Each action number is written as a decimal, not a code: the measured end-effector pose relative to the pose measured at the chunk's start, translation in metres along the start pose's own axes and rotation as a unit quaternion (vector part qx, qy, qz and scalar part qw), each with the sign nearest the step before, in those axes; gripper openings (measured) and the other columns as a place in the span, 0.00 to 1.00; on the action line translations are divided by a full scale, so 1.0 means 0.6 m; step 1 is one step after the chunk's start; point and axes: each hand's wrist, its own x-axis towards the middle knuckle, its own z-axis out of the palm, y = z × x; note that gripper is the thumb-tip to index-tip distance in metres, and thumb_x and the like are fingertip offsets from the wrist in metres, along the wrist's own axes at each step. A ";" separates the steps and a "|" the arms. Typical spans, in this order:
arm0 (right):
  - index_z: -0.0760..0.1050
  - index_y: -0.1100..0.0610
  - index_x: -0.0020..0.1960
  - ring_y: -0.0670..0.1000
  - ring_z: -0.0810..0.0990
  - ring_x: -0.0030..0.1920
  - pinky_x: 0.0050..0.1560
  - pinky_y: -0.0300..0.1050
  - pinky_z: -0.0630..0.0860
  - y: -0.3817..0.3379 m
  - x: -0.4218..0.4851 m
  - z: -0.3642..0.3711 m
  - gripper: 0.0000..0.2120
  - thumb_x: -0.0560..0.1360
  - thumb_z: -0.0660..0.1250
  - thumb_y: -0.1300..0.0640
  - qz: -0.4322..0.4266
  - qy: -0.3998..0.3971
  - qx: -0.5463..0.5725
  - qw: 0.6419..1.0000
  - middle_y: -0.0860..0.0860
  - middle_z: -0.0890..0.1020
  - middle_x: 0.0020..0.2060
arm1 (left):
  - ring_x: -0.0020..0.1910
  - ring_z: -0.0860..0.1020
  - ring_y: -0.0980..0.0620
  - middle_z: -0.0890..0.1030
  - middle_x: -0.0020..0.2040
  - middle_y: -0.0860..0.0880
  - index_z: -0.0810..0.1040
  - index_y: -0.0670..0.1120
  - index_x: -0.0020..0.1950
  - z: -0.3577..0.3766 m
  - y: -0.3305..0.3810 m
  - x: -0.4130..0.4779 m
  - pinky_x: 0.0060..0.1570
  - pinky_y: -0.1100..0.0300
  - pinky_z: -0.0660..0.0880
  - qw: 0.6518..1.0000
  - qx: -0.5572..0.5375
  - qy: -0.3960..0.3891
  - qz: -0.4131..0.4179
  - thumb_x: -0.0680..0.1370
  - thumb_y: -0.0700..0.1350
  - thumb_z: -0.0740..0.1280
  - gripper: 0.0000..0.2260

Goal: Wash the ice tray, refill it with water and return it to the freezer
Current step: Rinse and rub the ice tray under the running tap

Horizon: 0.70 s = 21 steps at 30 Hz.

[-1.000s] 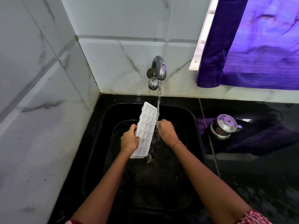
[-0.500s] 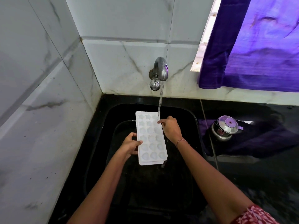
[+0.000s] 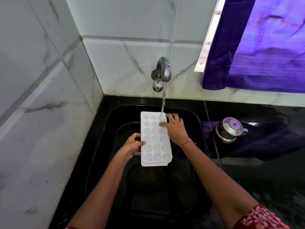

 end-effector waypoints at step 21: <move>0.77 0.51 0.60 0.61 0.63 0.70 0.68 0.59 0.61 -0.005 0.006 -0.014 0.16 0.74 0.64 0.63 0.000 0.085 0.013 0.996 0.57 0.69 0.68 | 0.39 0.79 0.51 0.80 0.44 0.47 0.71 0.47 0.58 0.019 0.034 -0.002 0.37 0.56 0.77 0.999 0.002 -0.047 0.028 0.78 0.36 0.64 0.11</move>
